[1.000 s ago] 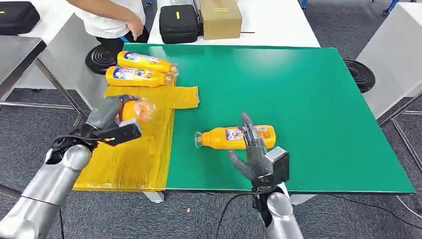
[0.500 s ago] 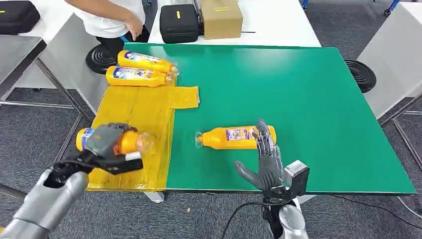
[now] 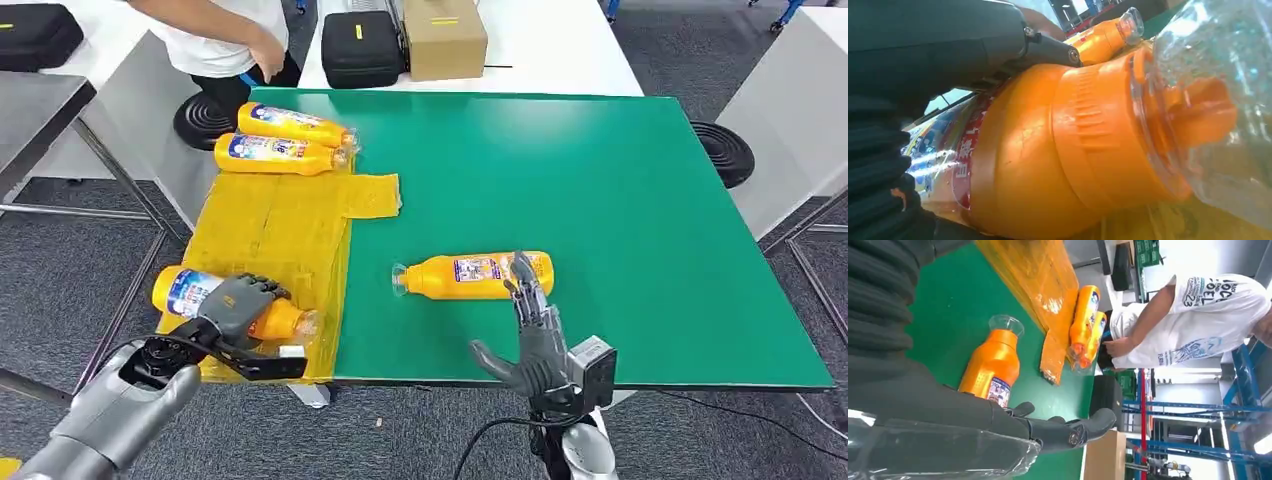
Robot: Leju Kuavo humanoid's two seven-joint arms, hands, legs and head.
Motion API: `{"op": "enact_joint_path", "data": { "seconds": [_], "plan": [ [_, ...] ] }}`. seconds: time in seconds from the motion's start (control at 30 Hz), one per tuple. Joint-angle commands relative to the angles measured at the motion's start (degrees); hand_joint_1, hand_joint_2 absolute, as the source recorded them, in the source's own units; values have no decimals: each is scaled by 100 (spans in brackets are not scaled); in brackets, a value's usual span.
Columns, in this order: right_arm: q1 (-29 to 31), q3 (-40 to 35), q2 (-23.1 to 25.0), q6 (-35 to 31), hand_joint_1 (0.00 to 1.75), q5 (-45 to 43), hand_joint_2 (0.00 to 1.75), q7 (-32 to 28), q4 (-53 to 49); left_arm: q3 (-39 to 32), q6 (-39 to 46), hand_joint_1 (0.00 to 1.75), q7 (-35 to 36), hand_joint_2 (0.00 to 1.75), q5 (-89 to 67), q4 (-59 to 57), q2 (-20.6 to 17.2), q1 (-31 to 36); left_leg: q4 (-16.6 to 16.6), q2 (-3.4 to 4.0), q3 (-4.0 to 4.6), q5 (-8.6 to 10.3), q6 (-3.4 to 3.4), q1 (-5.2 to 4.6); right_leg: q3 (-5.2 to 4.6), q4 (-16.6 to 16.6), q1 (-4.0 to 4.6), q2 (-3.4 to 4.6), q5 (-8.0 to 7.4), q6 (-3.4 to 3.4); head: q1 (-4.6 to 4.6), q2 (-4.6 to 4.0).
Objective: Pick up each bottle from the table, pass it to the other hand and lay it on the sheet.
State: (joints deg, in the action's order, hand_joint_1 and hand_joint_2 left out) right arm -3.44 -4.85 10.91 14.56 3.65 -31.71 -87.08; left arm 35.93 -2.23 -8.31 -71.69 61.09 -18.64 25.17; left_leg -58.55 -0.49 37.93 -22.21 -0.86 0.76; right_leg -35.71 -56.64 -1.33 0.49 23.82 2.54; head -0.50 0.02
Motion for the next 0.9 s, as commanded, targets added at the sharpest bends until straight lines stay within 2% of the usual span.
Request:
{"op": "enact_joint_path", "data": {
  "seconds": [0.03,0.27,0.37,0.43,0.57,0.6,0.63,0.7,0.77,0.9],
  "plan": [
    [-21,43,-70,-11,0,40,175,7,238,562,44,175,6,175,-188,-1310,605,623,11,-15,-36,-5,-2,1,44,14,5,-23,9,-12,-2,0],
    [-41,44,-68,-7,0,43,175,7,251,614,39,175,-4,175,-224,-1403,670,757,6,-30,-39,5,-7,0,49,11,4,-37,8,-13,-2,0],
    [-59,36,-79,-16,0,62,175,21,297,791,-28,175,-147,175,-168,-1675,777,1039,5,-32,-34,9,-5,1,46,9,5,-38,4,-10,0,0],
    [-77,29,-77,-33,0,83,175,20,305,862,-174,168,-253,175,-115,-1781,808,1204,3,-36,-29,13,-7,1,41,8,4,-40,2,-7,-2,0],
    [-82,27,-72,-37,0,88,175,18,303,877,-207,168,-277,175,-101,-1826,808,1260,5,-39,-41,12,-11,3,57,11,8,-48,5,-12,0,0],
    [-85,33,-67,-34,0,89,175,19,300,950,-267,150,-321,175,-90,-1904,811,1316,4,-35,-39,12,-11,1,52,10,5,-42,4,-10,-2,0],
    [-88,41,-59,-35,0,93,175,20,303,1017,-357,122,-381,175,-61,-1964,807,1403,4,-32,-32,15,-12,0,45,9,3,-38,0,-6,-2,0],
    [-89,47,-65,-27,0,93,175,20,319,1129,-530,45,-487,175,-7,-2073,788,1551,3,-32,-36,11,-11,2,50,9,7,-39,3,-9,0,0],
    [-81,58,-63,-19,0,92,175,20,346,1228,-664,2,-566,175,50,-2170,777,1636,3,-37,-35,13,-12,-1,48,7,4,-43,4,-8,-2,0],
    [-9,49,-62,10,0,91,175,21,459,1485,-955,0,-791,175,245,-2456,770,1740,6,-27,-51,6,-9,4,65,13,10,-38,7,-17,-2,0]
  ]
}}
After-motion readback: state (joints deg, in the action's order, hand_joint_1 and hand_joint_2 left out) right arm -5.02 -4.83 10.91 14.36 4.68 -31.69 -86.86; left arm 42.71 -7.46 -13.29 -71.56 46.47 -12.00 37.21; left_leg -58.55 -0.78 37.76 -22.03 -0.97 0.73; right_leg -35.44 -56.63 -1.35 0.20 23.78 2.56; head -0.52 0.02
